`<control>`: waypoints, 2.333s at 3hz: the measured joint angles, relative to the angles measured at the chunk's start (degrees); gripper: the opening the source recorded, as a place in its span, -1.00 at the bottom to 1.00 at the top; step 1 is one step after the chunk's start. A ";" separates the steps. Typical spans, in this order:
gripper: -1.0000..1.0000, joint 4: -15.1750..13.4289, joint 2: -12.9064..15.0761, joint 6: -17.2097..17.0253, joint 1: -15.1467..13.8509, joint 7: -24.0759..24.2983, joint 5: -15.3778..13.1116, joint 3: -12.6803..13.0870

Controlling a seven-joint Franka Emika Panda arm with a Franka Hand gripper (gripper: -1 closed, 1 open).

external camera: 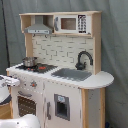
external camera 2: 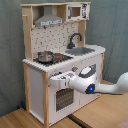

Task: Play with the kitchen

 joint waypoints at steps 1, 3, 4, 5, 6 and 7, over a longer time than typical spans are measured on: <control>-1.00 0.00 0.00 -0.16 0.01 -0.02 -0.02 0.00; -1.00 -0.72 0.21 -2.13 0.49 12.42 0.52 0.28; -1.00 -0.93 0.30 -2.09 0.57 18.58 0.64 0.30; -1.00 -1.13 0.30 -2.07 0.66 25.56 0.70 0.30; -1.00 -1.32 0.30 -2.01 0.73 32.91 0.70 0.31; -1.00 -1.47 0.29 -1.99 0.80 39.84 0.70 0.34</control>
